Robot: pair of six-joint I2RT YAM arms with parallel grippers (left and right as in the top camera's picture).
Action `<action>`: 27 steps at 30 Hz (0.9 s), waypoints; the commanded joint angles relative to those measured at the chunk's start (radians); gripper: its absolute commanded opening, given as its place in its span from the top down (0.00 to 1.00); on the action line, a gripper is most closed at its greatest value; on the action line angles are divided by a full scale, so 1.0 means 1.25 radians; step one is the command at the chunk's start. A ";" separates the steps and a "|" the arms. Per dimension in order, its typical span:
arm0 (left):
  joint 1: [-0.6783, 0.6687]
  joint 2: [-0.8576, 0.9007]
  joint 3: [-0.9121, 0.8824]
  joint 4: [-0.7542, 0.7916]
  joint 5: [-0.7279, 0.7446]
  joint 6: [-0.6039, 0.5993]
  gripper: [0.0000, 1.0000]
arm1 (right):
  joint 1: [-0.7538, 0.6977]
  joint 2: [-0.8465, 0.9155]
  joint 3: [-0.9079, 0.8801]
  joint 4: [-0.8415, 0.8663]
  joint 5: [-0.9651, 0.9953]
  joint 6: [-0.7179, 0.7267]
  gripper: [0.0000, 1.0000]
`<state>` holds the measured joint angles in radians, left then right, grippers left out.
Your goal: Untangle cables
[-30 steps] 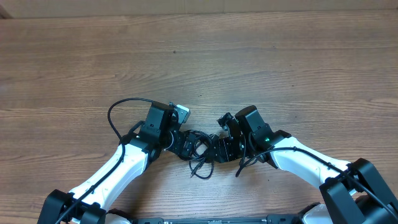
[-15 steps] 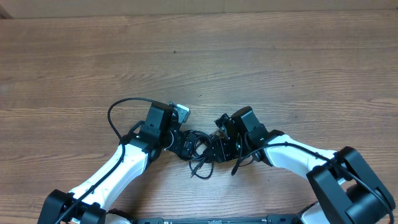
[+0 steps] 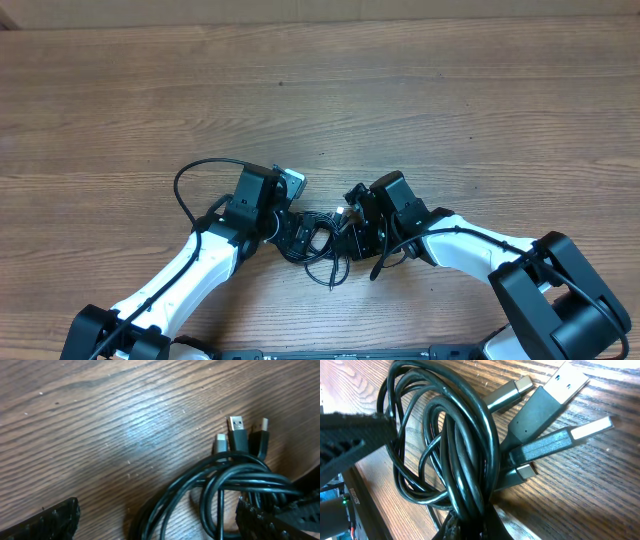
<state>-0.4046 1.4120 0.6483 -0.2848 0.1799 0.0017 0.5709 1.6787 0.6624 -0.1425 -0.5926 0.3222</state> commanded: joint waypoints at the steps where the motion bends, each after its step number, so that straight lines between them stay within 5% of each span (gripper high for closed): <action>1: -0.001 0.005 0.017 -0.002 0.068 -0.007 0.00 | -0.010 0.005 0.012 -0.003 0.019 -0.004 0.96; 12: -0.001 0.004 0.133 -0.076 0.321 0.075 0.00 | -0.076 -0.136 0.034 -0.108 0.064 -0.064 0.96; 21: -0.001 0.004 0.390 -0.349 0.324 0.172 0.00 | -0.076 -0.278 0.064 -0.181 0.243 -0.123 0.96; 27: -0.001 0.004 0.444 -0.404 0.320 0.190 0.00 | -0.076 -0.376 0.064 -0.158 0.279 -0.161 0.96</action>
<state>-0.4046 1.4124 1.1770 -0.7795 0.5652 0.1955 0.4774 1.2743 0.7025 -0.3595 -0.3000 0.1574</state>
